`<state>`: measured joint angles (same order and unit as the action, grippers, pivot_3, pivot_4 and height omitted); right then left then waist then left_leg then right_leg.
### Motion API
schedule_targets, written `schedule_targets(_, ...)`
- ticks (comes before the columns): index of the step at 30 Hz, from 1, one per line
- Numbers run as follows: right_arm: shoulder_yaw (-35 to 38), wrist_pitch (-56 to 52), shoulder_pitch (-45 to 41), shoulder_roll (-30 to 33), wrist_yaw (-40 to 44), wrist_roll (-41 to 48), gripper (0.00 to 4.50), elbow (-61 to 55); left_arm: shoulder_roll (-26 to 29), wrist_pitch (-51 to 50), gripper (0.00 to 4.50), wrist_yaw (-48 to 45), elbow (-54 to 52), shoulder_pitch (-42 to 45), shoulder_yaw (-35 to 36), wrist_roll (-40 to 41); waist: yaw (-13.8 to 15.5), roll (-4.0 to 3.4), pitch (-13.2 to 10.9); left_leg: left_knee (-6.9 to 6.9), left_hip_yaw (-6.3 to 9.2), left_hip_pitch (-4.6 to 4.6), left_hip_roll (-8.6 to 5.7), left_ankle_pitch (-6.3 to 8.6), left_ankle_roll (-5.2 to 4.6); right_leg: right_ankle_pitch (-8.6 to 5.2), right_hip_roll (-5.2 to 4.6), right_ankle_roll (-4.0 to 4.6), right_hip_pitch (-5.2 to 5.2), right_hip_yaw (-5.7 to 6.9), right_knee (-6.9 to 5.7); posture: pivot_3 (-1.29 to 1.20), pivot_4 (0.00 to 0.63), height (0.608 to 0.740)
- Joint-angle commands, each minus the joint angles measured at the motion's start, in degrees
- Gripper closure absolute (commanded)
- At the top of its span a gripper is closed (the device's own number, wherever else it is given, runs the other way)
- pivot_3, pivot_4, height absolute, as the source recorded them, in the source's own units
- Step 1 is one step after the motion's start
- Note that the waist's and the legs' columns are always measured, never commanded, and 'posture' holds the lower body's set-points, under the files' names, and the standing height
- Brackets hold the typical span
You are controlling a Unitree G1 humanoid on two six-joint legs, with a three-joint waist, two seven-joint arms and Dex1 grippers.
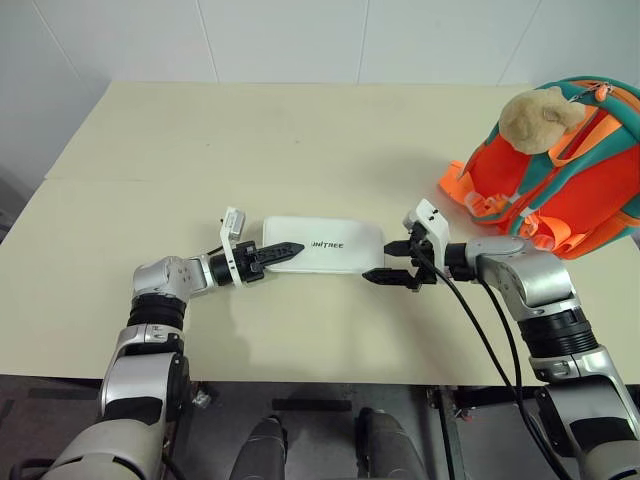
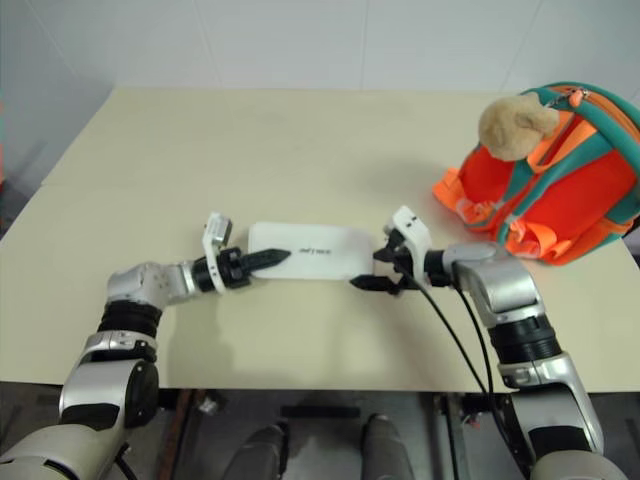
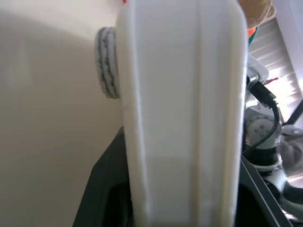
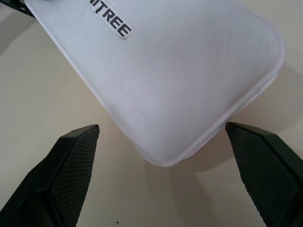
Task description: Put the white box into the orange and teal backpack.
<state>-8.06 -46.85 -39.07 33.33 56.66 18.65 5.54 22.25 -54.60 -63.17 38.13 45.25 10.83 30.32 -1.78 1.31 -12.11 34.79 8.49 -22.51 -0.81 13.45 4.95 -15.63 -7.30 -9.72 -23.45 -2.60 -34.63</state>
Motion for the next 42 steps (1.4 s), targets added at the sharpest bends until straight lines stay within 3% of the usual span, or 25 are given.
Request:
schedule_targets(1, 5.46, -1.78, 2.07, 1.07, -2.24, 3.14, 0.0, -6.89, 0.97, 4.03, 3.11, -2.83, -8.84, -2.65, 2.32, 3.52, 0.1, 0.0, 0.0, -0.05, 0.0, -0.05, 0.0, 0.0, 0.01, 0.0, 0.0, 0.0, -0.06, 0.0, 0.01, 0.0, 0.15, 0.74)
schedule_targets(9, 23.95, -10.29, 14.93, 2.9, -12.44, 10.45, 0.0, -25.98, 2.03, 10.91, 3.11, -2.48, -25.46, -9.24, 4.82, 7.11, 0.79, 0.0, 0.0, -0.06, 0.01, -0.35, 0.0, 0.02, -0.02, 0.0, -0.03, 0.01, -0.24, 0.02, 0.22, 0.0, 0.15, 0.74)
schedule_targets(17, 45.47, -15.95, 20.76, -1.09, -28.39, 15.01, 0.0, -38.22, 2.92, 12.97, 3.11, -1.56, -26.15, -9.1, 5.06, 8.28, 1.56, 0.0, 0.0, 0.19, -0.02, -0.37, 0.01, 0.06, -0.1, 0.05, 0.0, 0.05, -0.19, 0.02, 0.22, 0.0, 0.15, 0.74)
schedule_targets(20, 49.65, -16.38, 21.78, -2.09, -33.11, 14.92, 0.0, -39.51, 2.62, 13.94, 3.11, -1.65, -24.67, -8.58, 4.49, 7.92, 1.62, 0.0, 0.0, 0.2, -0.02, -0.37, 0.0, 0.05, -0.1, 0.06, 0.0, 0.05, -0.17, 0.01, 0.23, 0.0, 0.15, 0.74)
schedule_targets(29, 51.51, -10.54, 23.7, 1.94, -35.49, 13.39, 0.0, -33.34, 2.53, 16.16, 3.11, -2.7, -20.94, -6.61, 2.41, 7.48, 1.47, -0.01, 0.0, 0.19, -0.05, -0.37, 0.0, 0.07, -0.14, 0.07, -0.01, 0.03, -0.14, 0.01, 0.3, 0.0, 0.15, 0.74)
schedule_targets(42, 39.95, 4.72, 6.31, 1.19, -34.94, 10.56, 0.0, -5.36, 3.14, 15.01, 3.11, -0.89, -24.4, -9.3, 4.24, 10.19, 0.1, -0.03, -0.01, 0.13, -0.07, -0.38, 0.0, 0.06, -0.18, 0.1, -0.02, 0.01, -0.15, -0.01, 0.32, 0.0, 0.15, 0.74)
